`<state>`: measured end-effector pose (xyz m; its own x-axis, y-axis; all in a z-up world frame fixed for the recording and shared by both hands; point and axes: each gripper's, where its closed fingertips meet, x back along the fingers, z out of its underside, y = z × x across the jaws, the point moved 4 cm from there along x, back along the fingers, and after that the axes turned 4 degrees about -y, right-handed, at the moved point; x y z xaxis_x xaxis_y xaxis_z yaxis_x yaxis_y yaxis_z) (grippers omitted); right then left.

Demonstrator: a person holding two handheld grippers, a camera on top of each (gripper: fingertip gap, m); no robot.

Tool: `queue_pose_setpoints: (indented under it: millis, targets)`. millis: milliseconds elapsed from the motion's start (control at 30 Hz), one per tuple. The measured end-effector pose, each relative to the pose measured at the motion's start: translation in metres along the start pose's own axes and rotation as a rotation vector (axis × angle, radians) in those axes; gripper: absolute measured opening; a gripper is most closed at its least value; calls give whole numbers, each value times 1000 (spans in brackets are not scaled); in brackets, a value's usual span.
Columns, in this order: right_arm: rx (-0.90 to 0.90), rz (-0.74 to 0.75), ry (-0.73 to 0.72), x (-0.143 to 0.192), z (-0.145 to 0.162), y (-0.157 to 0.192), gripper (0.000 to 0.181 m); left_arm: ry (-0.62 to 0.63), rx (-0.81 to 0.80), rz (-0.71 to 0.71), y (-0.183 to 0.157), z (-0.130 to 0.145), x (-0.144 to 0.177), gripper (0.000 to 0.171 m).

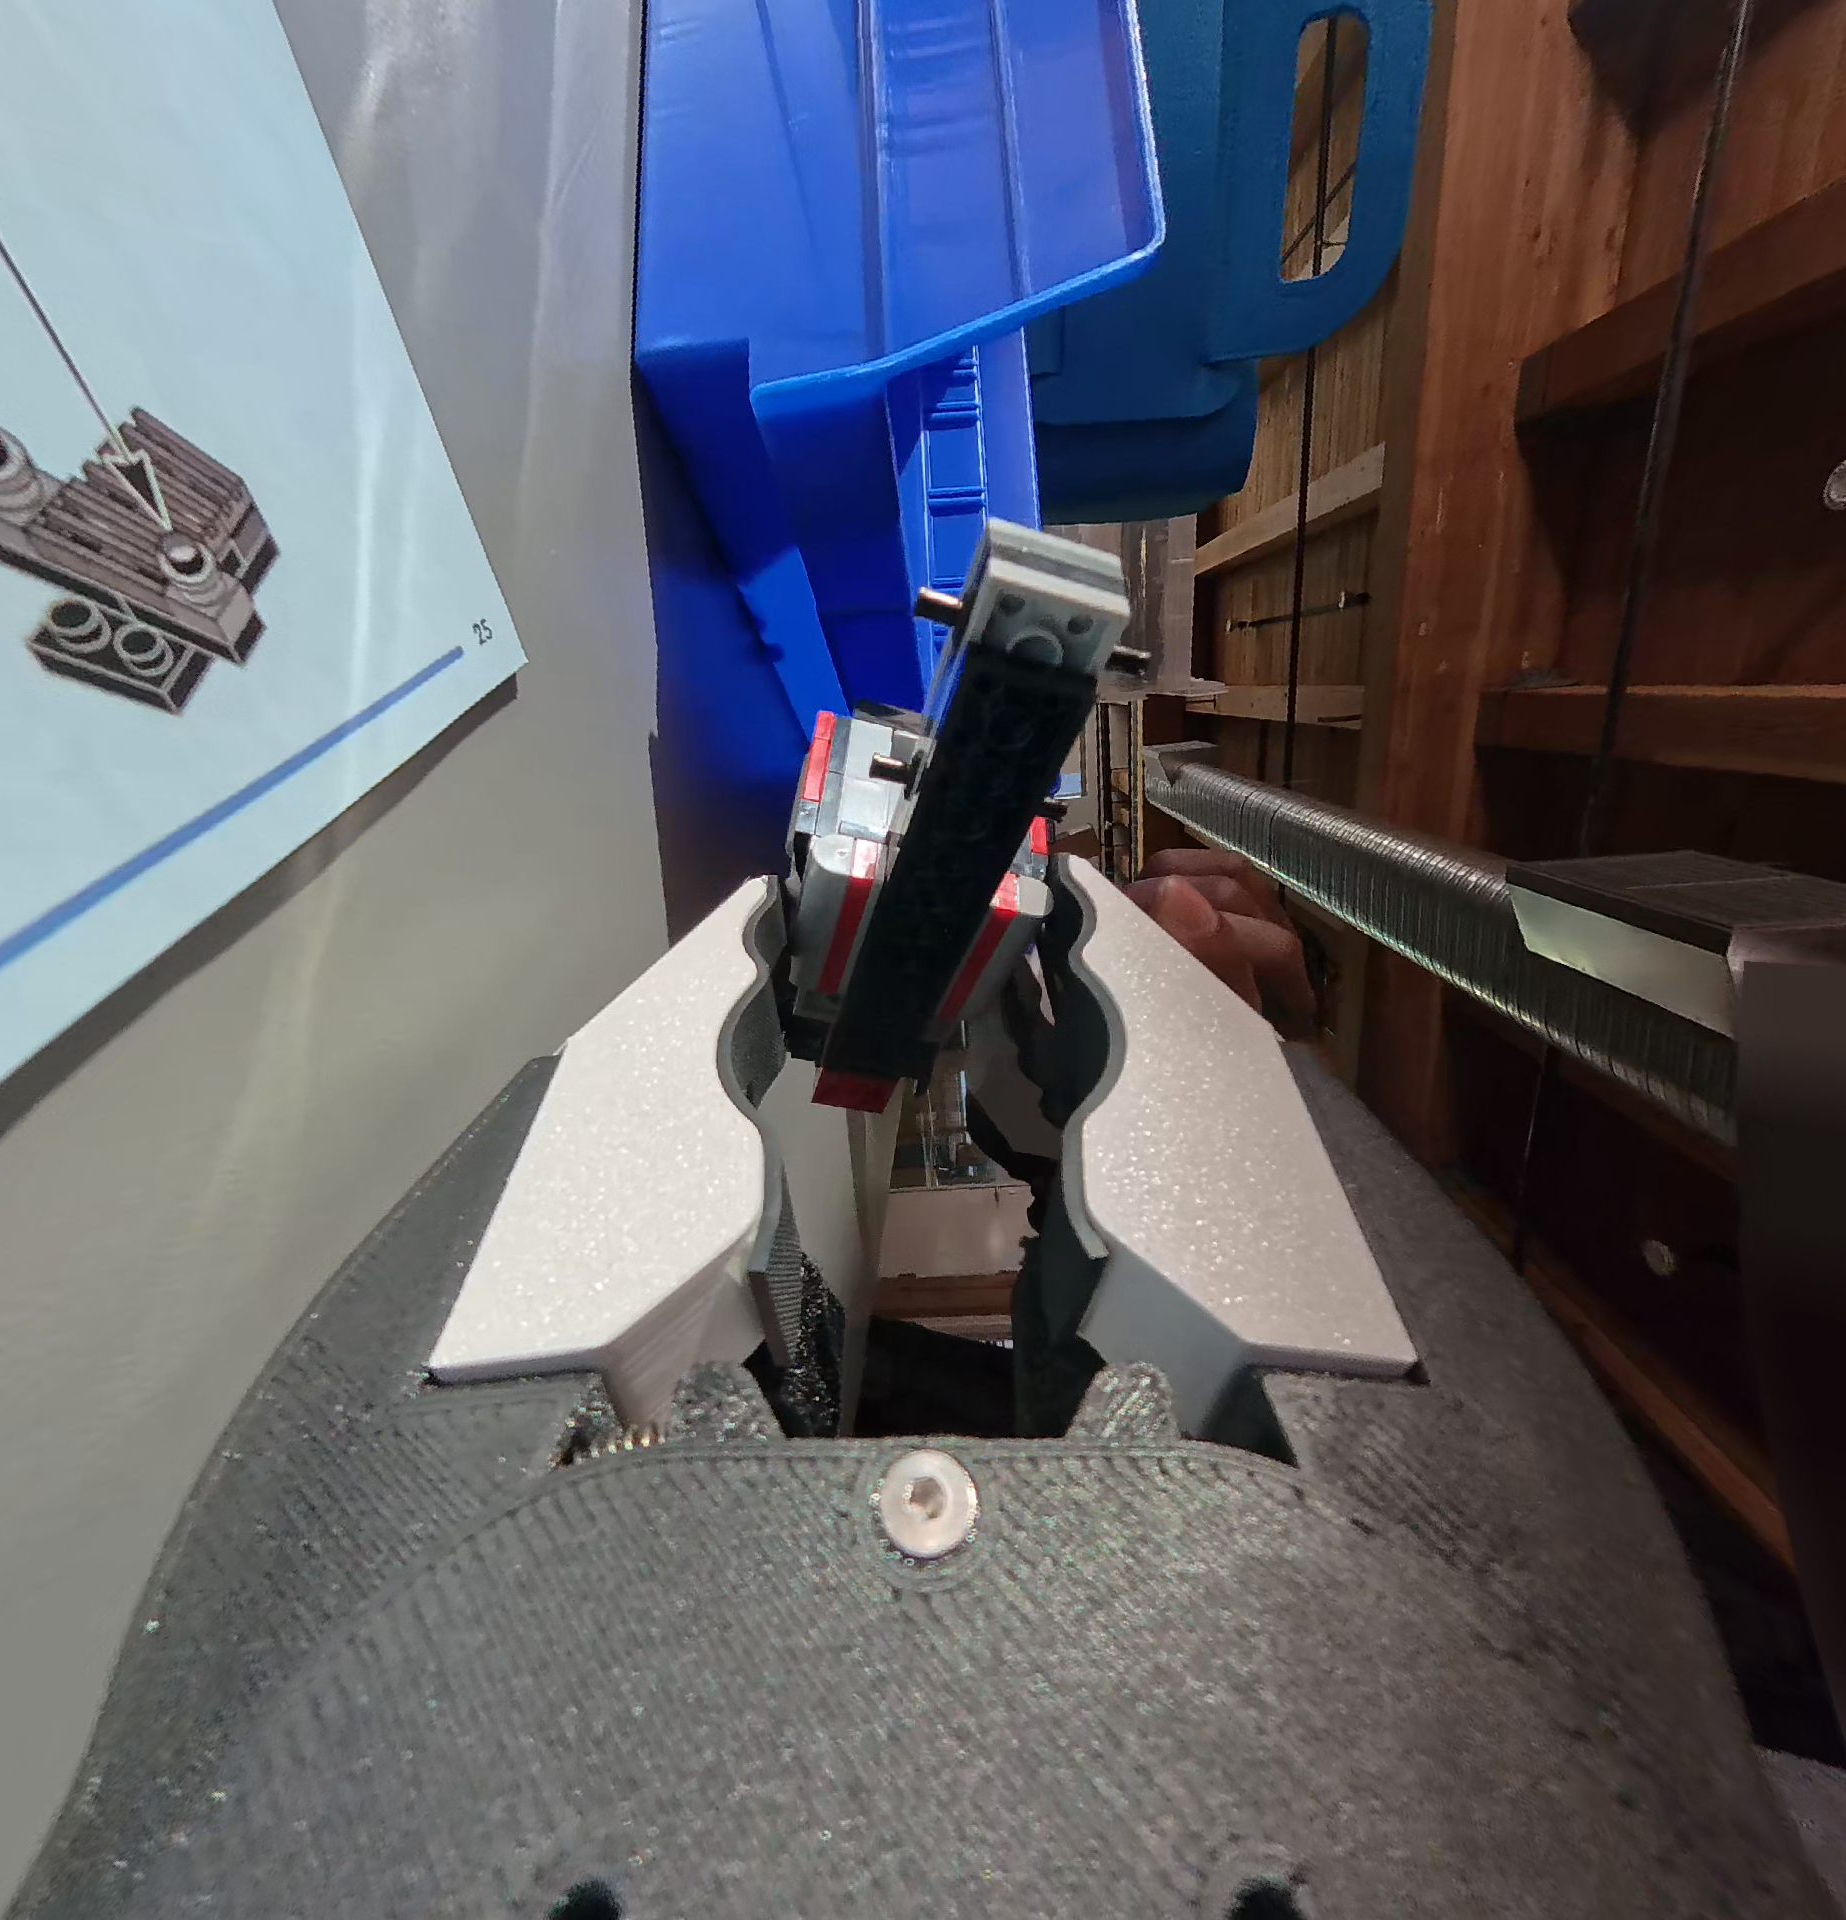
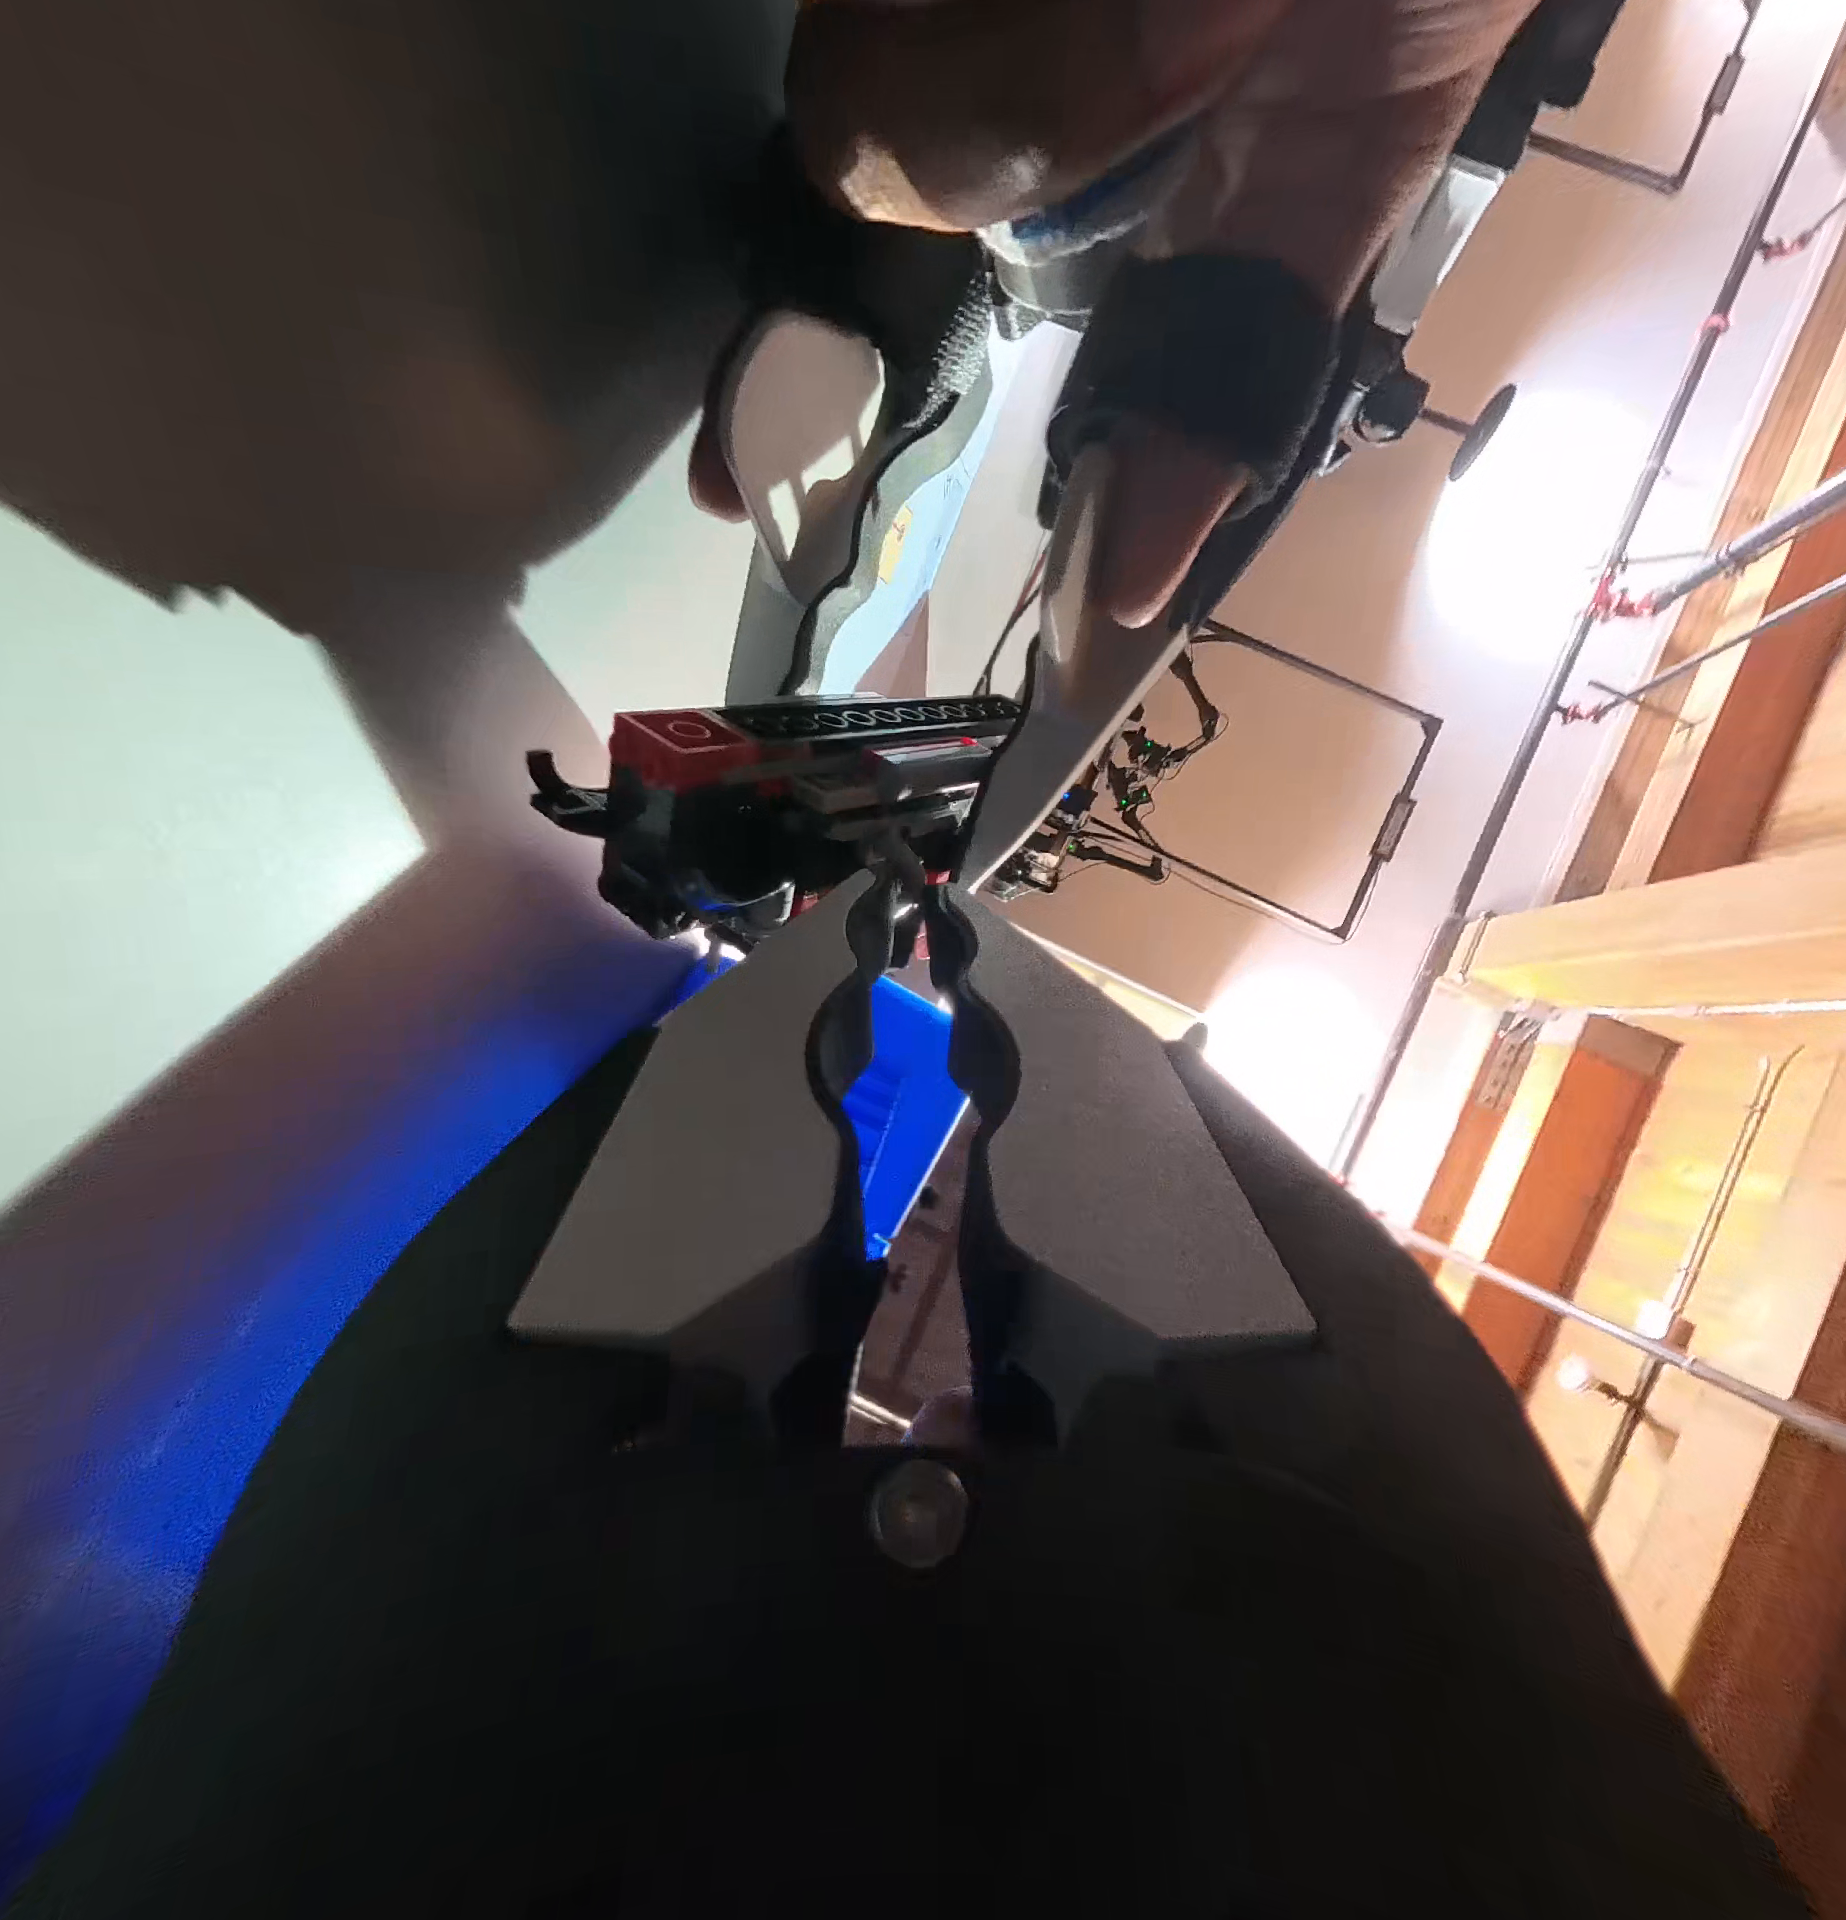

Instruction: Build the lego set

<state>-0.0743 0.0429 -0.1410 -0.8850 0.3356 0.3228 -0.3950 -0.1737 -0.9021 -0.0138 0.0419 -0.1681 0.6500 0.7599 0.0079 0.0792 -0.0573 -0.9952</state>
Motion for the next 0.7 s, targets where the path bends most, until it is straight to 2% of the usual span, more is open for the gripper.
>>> queue_pose_setpoints:
  millis: [267, 700]
  targets:
    - [141, -76, 19, -9, 2, -4, 7, -29, 39, -4, 2, -1, 2, 50]
    - [-41, 7, -75, -15, 9, -23, 8, -69, 91, 75, -10, -7, 5, 49]
